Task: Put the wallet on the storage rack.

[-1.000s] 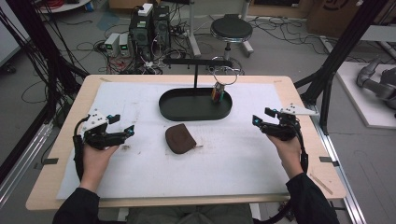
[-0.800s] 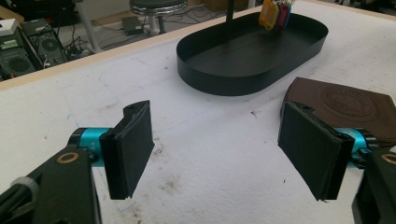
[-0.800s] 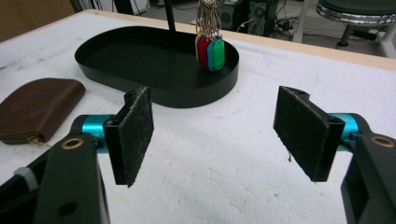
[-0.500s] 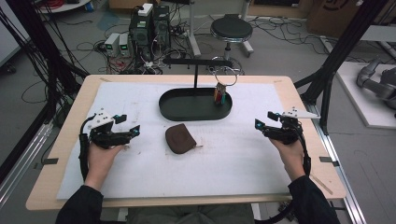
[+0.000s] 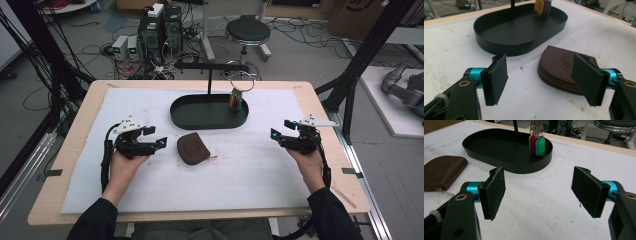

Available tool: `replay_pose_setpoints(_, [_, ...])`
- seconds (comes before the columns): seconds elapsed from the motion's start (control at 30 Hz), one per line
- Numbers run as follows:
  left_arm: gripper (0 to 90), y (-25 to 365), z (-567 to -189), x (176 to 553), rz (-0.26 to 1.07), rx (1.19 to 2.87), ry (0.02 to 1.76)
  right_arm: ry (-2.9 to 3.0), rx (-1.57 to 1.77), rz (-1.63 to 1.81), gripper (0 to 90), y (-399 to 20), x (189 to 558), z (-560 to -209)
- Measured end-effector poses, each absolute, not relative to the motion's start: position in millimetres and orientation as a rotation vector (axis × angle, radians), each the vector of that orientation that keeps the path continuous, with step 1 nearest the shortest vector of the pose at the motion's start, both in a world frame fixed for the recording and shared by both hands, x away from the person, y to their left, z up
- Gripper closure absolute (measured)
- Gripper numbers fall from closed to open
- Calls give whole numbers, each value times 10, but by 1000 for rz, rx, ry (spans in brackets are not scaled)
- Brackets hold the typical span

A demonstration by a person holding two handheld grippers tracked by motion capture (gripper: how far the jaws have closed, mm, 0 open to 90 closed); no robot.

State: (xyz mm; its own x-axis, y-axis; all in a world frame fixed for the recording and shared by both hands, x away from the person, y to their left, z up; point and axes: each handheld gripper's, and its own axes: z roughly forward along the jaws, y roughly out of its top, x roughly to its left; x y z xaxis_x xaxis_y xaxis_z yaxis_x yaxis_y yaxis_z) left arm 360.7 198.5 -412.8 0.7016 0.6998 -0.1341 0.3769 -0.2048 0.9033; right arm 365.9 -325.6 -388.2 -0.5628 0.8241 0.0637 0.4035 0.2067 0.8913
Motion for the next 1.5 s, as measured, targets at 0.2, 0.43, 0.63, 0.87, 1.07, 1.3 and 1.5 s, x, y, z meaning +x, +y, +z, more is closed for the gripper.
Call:
replay_pose_setpoints(0.2, [356, 1851, -4188, 3707, 306, 1803, 892, 2057, 1134, 1318, 281, -3253, 3656, -3879])
replay_pose_setpoints(0.43, [456, 1762, -4282, 3801, 227, 1802, 944, 2059, 1132, 1317, 282, -3254, 3660, -3881])
replay_pose_setpoints(0.63, [527, 1691, -4340, 3898, 153, 1817, 1019, 2064, 1121, 1310, 283, -3242, 3673, -3889])
replay_pose_setpoints(0.87, [630, 1622, -4430, 3979, 49, 1833, 1069, 2069, 1114, 1307, 284, -3226, 3679, -3894])
replay_pose_setpoints(1.07, [771, 1604, -4400, 3949, 61, 1847, 1037, 2074, 1113, 1302, 284, -3225, 3689, -3902])
replay_pose_setpoints(1.3, [843, 1585, -4304, 3874, 116, 1822, 922, 2070, 1105, 1310, 288, -3224, 3678, -3892])
replay_pose_setpoints(1.5, [859, 1498, -4141, 3751, 186, 1810, 776, 2068, 1098, 1321, 290, -3228, 3675, -3878])
